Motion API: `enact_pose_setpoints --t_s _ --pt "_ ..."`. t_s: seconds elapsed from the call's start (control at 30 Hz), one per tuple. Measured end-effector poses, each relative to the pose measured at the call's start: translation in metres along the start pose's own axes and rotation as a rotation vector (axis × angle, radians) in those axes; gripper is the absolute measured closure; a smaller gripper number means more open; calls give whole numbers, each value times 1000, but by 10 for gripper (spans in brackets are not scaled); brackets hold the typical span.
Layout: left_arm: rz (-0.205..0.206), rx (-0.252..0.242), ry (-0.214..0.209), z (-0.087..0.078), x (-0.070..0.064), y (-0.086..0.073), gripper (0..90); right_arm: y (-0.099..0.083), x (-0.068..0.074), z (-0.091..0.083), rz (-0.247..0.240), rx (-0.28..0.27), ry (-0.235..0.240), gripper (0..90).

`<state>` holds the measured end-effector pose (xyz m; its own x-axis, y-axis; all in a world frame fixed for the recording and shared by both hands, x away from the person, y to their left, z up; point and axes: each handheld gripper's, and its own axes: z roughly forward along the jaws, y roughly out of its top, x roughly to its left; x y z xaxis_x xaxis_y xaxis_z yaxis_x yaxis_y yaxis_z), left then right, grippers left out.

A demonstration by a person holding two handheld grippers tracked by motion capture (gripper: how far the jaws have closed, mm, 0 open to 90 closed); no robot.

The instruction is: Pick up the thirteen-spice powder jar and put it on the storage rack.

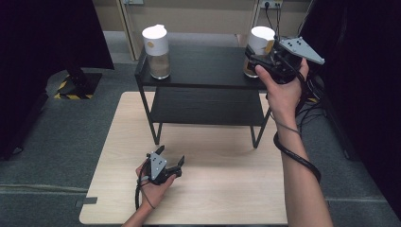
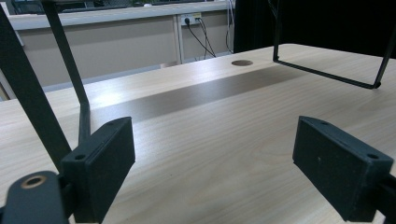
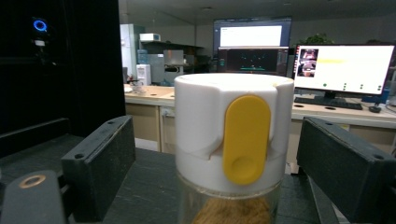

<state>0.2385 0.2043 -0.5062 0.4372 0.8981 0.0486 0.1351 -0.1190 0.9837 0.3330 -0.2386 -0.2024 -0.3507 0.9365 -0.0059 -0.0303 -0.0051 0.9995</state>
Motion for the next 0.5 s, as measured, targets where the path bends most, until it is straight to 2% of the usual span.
enact_pose_setpoints --t_s 0.5 --pt "3 2 1 0 0 0 127 -11 -3 -21 3 -6 38 110"
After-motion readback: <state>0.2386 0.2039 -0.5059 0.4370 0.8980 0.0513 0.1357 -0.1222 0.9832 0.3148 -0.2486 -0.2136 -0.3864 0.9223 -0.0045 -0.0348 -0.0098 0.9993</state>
